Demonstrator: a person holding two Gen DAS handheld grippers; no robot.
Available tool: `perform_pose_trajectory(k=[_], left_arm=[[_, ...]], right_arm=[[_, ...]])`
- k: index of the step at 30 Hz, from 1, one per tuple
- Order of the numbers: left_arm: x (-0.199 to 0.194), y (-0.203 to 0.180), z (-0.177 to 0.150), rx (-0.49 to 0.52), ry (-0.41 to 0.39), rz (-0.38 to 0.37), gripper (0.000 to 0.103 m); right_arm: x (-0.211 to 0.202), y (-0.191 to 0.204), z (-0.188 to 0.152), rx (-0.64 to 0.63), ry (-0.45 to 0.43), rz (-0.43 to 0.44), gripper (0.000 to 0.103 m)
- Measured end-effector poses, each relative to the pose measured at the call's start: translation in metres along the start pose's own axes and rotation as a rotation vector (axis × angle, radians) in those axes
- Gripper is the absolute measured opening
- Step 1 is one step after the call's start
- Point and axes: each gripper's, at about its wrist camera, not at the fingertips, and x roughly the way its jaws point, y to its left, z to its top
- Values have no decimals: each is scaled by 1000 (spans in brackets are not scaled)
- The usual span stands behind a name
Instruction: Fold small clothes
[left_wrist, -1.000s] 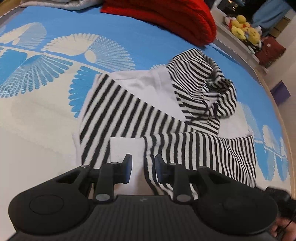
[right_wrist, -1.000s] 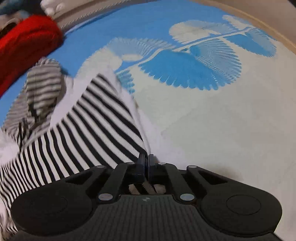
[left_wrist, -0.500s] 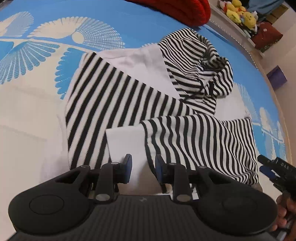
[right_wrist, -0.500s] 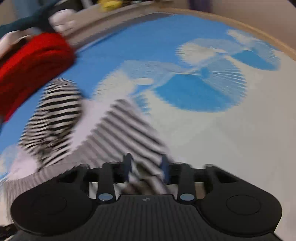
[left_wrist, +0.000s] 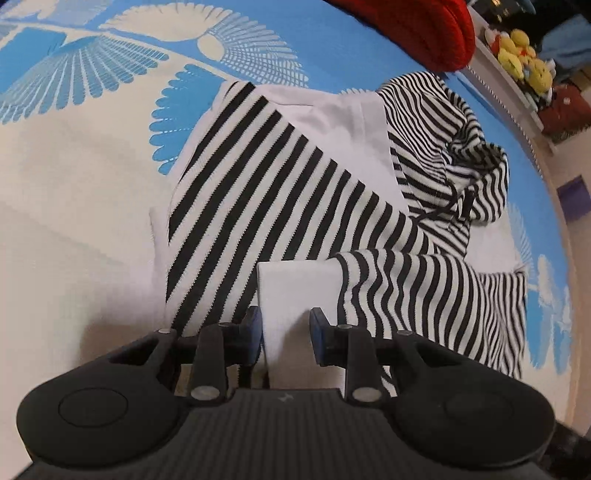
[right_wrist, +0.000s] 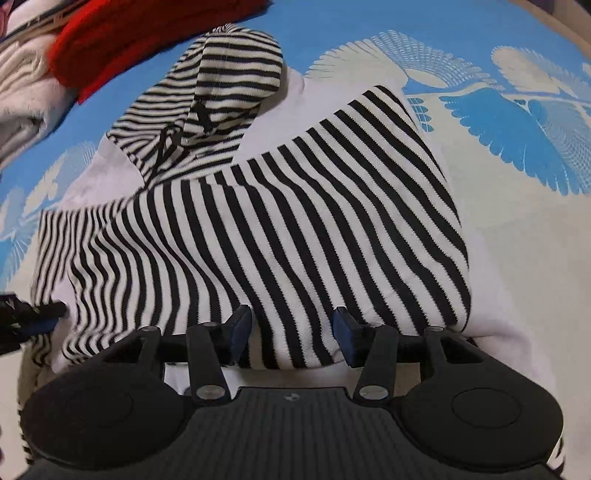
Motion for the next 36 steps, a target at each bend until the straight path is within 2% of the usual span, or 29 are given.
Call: perform_pose_trajectory(k=[4, 8, 9, 10, 11, 12, 15, 17, 18, 20, 22, 23, 25, 27, 29, 30, 32, 33, 36], left_arm=[[0, 0, 0, 1, -2, 31, 30], [2, -3, -2, 22, -1, 25, 29], [2, -6, -3, 37, 0, 25, 24], [2, -9, -3, 54, 0, 19, 9], [0, -12, -3, 78, -7, 12, 9], [-4, -16, -3, 94, -34, 12, 8], [-33, -29, 1, 172, -196, 31, 8], [-49, -32, 3, 178, -282, 26, 8], [-51, -32, 3, 170, -297, 29, 8], [-46, -25, 6, 111, -267, 38, 11], [-36, -16, 8, 66, -197, 58, 19], [-36, -16, 8, 70, -194, 67, 19], [-40, -22, 8, 108, -217, 68, 20], [-40, -29, 7, 152, -202, 21, 23], [-31, -33, 2, 174, -144, -25, 27], [-20, -34, -1, 175, -87, -33, 29], [1, -34, -7, 177, 25, 8, 30], [7, -33, -9, 184, 46, 24, 30], [-4, -35, -4, 169, -2, 22, 32]], right_arm=[[-4, -2, 3, 26, -34, 19, 51], [-5, 3, 3, 10, -48, 29, 51], [-5, 5, 3, 1, -50, 33, 51], [-5, 7, 3, -8, -54, 36, 51], [-6, 9, 2, -17, -61, 38, 51], [-8, 11, 2, -28, -71, 40, 51], [-13, 16, 3, -52, -104, 49, 51], [-14, 16, 3, -49, -108, 59, 51], [-13, 15, 3, -43, -101, 60, 51], [-7, 12, 3, -33, -74, 38, 51], [1, 6, 1, -16, -39, -15, 51], [4, 2, 0, 0, -24, -40, 51], [5, -4, 1, 32, -24, -30, 50], [4, -5, 2, 38, -26, -43, 49], [3, -5, 2, 42, -30, -51, 49], [4, -5, 1, 42, -30, -52, 49], [3, -5, 1, 43, -33, -52, 49], [2, -5, 1, 49, -35, -49, 49], [-3, -7, 3, 67, -55, -45, 49]])
